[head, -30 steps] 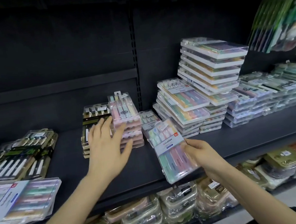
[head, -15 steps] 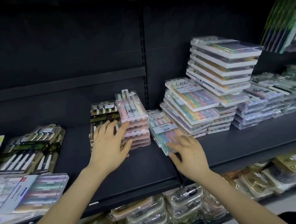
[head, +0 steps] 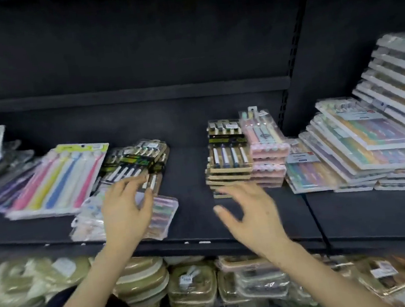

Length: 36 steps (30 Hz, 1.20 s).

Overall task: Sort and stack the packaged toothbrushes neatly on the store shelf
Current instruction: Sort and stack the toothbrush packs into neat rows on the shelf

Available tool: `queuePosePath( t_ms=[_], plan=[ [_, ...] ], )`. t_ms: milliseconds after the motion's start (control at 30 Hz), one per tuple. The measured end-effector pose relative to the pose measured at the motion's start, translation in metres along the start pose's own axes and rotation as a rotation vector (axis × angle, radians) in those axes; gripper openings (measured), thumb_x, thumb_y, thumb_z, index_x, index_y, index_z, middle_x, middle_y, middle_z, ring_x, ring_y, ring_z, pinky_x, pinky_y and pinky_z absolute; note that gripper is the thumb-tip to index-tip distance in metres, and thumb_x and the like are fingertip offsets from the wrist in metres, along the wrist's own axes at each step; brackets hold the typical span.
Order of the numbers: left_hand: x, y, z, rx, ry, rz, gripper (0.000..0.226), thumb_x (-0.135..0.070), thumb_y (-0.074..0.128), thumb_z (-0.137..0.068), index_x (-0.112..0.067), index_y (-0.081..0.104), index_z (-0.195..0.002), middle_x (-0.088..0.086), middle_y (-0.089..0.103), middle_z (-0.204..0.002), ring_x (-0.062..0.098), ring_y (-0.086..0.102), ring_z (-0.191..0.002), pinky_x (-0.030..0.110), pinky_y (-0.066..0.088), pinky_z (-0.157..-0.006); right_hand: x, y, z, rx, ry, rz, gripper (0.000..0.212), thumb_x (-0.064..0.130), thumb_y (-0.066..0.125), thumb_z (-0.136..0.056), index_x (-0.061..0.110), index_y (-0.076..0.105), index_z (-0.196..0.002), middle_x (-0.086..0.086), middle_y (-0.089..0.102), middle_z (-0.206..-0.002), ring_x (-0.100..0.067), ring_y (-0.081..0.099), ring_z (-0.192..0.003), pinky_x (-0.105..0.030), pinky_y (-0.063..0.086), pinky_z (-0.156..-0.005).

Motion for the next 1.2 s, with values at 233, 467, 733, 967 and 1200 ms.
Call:
queuePosePath(
  t_ms=[233,467,733,967,1200],
  plan=[
    [0.097,-0.030,0.038,-0.021,-0.512,-0.183,0.037,-0.022,0.054,-0.092,0.004,0.063,-0.116,0.031,0.057,-0.118,0.049,0.051,-0.107,0.051,0.037,-0.097,0.050,0.138,-0.032,0.715,-0.030,0.093,0.094,0.071,0.060,-0.076,0.035,0.018,-0.152,-0.012,0.013,-0.160,-0.034,0.015,-0.144,-0.043,0.019,-0.117],
    [0.129,-0.031,0.059,0.080,-0.768,0.119,0.021,-0.024,0.068,-0.086,-0.005,0.063,-0.094,0.011,0.065,-0.091,0.034,0.058,-0.096,0.038,0.038,-0.076,0.046,0.148,-0.047,0.860,-0.001,-0.051,0.090,0.049,0.077,-0.072,0.035,0.029,-0.146,-0.003,0.033,-0.141,-0.026,0.028,-0.129,-0.031,0.030,-0.101],
    [0.140,-0.024,0.083,0.040,-1.130,0.732,0.042,-0.035,0.078,-0.077,0.001,0.061,-0.091,0.016,0.058,-0.084,0.025,0.058,-0.074,0.029,0.050,-0.062,0.042,0.123,-0.022,0.908,-0.053,-0.049,0.090,0.051,0.079,-0.067,0.043,0.028,-0.141,-0.001,0.039,-0.123,-0.020,0.033,-0.115,-0.027,0.030,-0.089],
    [0.109,-0.037,0.071,0.023,-1.151,0.910,0.049,-0.015,0.079,-0.076,0.010,0.056,-0.112,0.026,0.065,-0.100,0.031,0.068,-0.076,0.031,0.059,-0.056,0.048,0.111,-0.001,0.901,-0.017,-0.151,0.096,0.059,0.081,-0.056,0.051,0.027,-0.135,0.010,0.036,-0.123,-0.010,0.033,-0.118,-0.028,0.033,-0.095],
    [0.039,-0.088,0.031,-0.073,-0.781,0.966,0.045,-0.009,0.084,-0.067,-0.013,0.061,-0.106,0.006,0.073,-0.080,0.019,0.072,-0.071,0.024,0.056,-0.056,0.038,0.056,0.011,0.736,0.344,-0.844,0.080,0.039,0.081,-0.074,0.029,0.039,-0.141,0.003,0.059,-0.126,-0.011,0.059,-0.114,-0.026,0.049,-0.094]
  ],
)
Point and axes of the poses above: each hand's wrist, its own z-axis away from the middle knuckle, its own y-axis out of the palm, x = y × z, the point moved 5 cm from there along -z, towards the middle knuckle
